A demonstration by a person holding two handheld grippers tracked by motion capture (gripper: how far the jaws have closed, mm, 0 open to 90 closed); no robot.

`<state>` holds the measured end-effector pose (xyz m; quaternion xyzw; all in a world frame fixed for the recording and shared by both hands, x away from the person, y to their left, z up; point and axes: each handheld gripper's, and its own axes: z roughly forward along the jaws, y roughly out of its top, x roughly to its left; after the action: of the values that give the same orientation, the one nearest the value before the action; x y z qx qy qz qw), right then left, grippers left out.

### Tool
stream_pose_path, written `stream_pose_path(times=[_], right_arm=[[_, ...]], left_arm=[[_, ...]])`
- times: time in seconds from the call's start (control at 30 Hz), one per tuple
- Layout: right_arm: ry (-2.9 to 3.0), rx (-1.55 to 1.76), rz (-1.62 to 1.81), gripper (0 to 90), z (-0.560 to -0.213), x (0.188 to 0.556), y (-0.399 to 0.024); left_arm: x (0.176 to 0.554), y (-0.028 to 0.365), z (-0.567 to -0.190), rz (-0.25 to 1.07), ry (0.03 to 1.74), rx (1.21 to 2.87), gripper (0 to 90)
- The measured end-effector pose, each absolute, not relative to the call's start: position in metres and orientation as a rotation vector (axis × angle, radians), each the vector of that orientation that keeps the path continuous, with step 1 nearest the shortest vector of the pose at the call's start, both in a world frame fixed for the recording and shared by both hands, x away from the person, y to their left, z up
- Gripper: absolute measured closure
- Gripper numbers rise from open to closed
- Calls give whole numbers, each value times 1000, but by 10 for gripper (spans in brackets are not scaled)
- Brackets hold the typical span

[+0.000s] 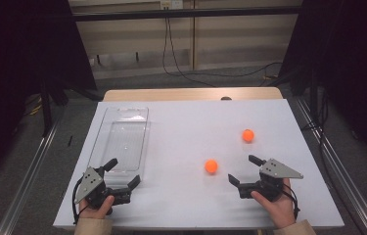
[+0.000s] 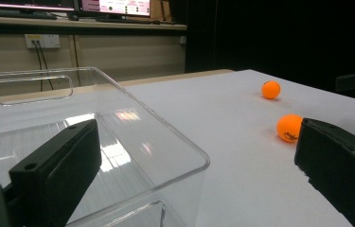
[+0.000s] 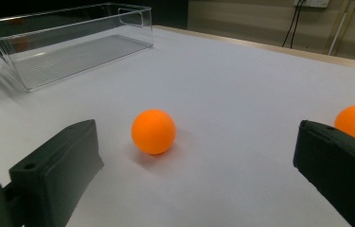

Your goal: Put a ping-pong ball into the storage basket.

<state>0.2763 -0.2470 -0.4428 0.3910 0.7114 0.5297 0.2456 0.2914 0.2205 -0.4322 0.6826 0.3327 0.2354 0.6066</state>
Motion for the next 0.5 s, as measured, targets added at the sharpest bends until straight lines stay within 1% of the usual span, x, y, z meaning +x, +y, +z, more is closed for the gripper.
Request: stream_pose_path(times=[0.5], right_arm=[[1982,1103,1408,10,-444,290,-235]], left_arm=[[292,220,-432,538,766,1581,13]])
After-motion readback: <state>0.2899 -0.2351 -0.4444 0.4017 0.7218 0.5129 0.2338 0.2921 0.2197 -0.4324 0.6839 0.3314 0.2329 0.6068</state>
